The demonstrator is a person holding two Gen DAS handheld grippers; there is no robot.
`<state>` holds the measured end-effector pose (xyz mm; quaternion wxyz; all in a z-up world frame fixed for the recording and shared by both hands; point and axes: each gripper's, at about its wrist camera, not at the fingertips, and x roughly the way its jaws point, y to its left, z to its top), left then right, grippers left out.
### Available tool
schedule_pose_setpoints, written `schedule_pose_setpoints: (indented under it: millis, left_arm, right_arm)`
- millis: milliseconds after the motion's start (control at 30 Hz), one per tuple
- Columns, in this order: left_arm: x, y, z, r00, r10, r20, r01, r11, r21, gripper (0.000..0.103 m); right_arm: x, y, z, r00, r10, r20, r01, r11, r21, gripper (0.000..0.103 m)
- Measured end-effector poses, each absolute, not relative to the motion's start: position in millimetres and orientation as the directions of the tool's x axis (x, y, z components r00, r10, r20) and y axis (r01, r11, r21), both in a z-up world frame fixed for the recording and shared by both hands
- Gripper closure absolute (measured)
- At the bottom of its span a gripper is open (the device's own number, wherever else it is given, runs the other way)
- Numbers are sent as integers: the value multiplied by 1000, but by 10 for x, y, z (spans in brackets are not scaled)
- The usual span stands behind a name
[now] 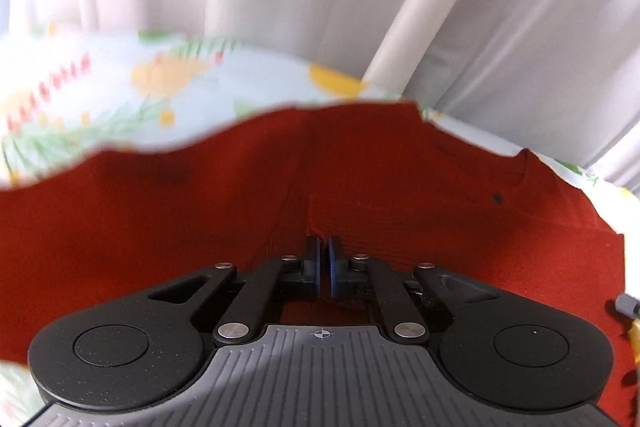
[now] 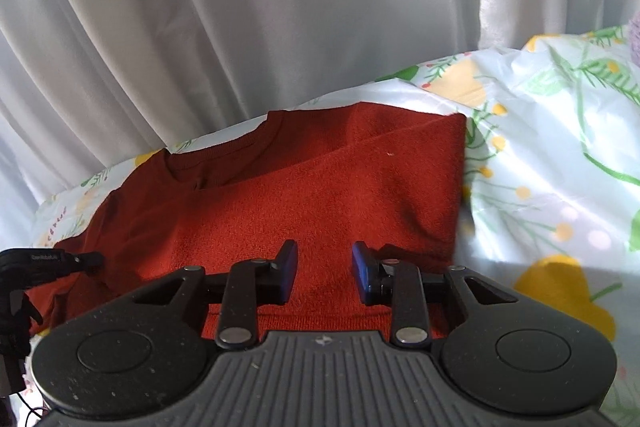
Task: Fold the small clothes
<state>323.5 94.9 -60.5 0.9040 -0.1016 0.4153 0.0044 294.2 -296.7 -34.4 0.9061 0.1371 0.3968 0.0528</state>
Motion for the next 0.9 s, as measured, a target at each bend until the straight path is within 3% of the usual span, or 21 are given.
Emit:
schedule_pose_setpoints:
  millis: [133, 267, 333, 433, 567, 633, 733, 833, 900]
  left_arm:
    - [3216, 875, -443, 721, 19, -692, -78, 995, -54, 98]
    - [3266, 800, -597, 687, 133, -714, -101, 991, 87, 99]
    - [3256, 816, -653, 658, 164, -735, -134, 986, 100, 98]
    - [3158, 846, -549, 689, 156, -708, -195, 980, 27, 82]
    - [2991, 646, -428, 753, 77, -653, -121, 992, -22, 50]
    - [3026, 486, -517, 732, 36, -680, -57, 998, -9, 48]
    - [3169, 378, -737, 675, 76, -734, -87, 996, 22, 45]
    - [3208, 384, -823, 699, 113, -706, -126, 991, 34, 19]
    - [3227, 465, -839, 686, 136, -715, -172, 985, 22, 16]
  right_arm:
    - [3061, -2827, -365, 680, 139, -720, -8, 983, 183, 74]
    - [3140, -2791, -453, 670, 86, -738, -12, 994, 104, 74]
    - [3167, -2803, -491, 669, 68, -740, -16, 997, 77, 75]
    - [3157, -2777, -494, 677, 39, -735, -38, 999, 18, 78]
    - [3168, -2753, -533, 687, -44, -726, -30, 996, -89, 81]
    - [3180, -2743, -575, 703, -87, -706, -29, 988, -151, 77]
    - [3211, -2760, -595, 712, -87, -696, -33, 987, -158, 75]
    - [3243, -2712, -608, 715, -115, -689, -29, 981, -194, 71]
    - [3254, -2702, -616, 717, -127, -685, -21, 979, -203, 68]
